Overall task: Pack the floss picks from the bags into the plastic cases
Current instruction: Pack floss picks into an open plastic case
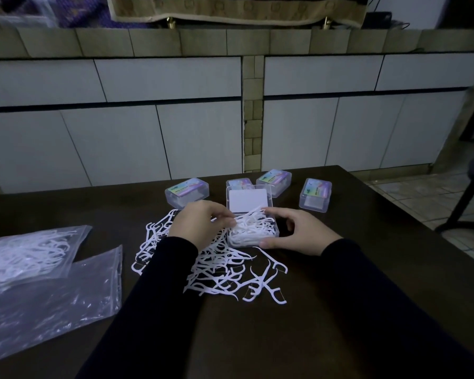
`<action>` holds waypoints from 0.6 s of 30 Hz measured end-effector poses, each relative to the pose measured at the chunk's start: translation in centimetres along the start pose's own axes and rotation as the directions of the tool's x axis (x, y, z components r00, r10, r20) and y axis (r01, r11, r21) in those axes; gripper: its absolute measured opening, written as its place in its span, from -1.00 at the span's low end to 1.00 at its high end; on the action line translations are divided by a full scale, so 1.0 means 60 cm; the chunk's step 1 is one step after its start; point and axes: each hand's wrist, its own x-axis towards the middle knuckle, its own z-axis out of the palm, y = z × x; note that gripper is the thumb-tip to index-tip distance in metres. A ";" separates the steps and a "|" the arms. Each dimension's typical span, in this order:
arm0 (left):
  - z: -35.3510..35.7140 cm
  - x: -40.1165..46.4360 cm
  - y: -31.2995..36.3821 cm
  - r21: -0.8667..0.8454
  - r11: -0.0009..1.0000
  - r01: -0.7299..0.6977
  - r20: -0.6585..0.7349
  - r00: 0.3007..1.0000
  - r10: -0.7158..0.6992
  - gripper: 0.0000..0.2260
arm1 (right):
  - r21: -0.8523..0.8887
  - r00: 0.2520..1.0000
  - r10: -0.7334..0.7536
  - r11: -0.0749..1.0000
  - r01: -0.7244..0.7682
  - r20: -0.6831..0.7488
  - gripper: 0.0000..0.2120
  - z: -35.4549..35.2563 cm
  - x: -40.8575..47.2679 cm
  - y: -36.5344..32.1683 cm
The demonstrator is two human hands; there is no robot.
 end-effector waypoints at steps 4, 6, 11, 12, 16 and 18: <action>-0.015 -0.004 0.003 -0.017 0.998 -0.056 -0.072 0.996 0.055 -0.90 | -0.001 1.000 0.010 1.000 -0.010 0.004 -0.22 -0.001 0.000 -0.001; -0.020 -0.005 0.008 -0.015 0.997 -0.075 -0.079 0.994 0.073 -0.92 | 0.005 1.000 0.011 1.000 -0.011 0.003 -0.21 -0.001 0.000 0.000; 0.005 -0.005 0.034 0.095 0.990 -0.107 0.008 0.994 0.107 -0.90 | 0.021 1.000 -0.007 1.000 0.007 0.000 -0.23 0.000 0.001 0.001; 0.009 -0.005 0.036 0.108 0.988 -0.110 0.002 0.994 0.110 -0.90 | 0.023 1.000 -0.012 1.000 0.012 -0.004 -0.24 0.000 0.001 0.002; 0.014 -0.003 0.034 0.097 0.987 -0.129 -0.037 0.990 0.133 -0.88 | 0.026 1.000 -0.031 0.999 0.031 0.000 -0.25 -0.001 0.001 0.003; 0.004 -0.005 0.028 0.045 0.993 -0.109 -0.031 0.993 0.110 -0.88 | 0.025 0.999 -0.032 0.999 0.032 -0.001 -0.25 0.000 0.002 0.003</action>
